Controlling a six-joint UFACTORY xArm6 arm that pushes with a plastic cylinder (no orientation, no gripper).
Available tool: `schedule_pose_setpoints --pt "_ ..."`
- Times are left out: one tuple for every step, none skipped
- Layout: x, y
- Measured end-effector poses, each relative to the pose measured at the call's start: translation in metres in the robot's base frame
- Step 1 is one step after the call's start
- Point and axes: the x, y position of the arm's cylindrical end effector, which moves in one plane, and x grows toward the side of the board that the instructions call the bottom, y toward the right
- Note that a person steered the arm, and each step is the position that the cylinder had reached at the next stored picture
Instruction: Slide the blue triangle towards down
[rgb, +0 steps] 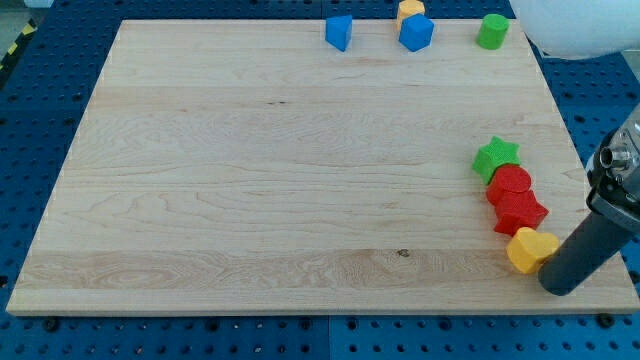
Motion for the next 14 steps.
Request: schedule_pose_setpoints --pt "-0.005 0.000" --pt "-0.013 0.000" --pt "-0.014 0.002" --pt "-0.014 0.014" --pt "-0.014 0.037" --pt "-0.051 0.044" --pt "-0.101 0.044" --pt "-0.158 0.039" --pt "-0.220 0.032" --pt "-0.265 0.032" --pt "-0.293 0.016" --pt "-0.299 -0.034" --pt "-0.290 -0.121" --pt "-0.318 -0.221"
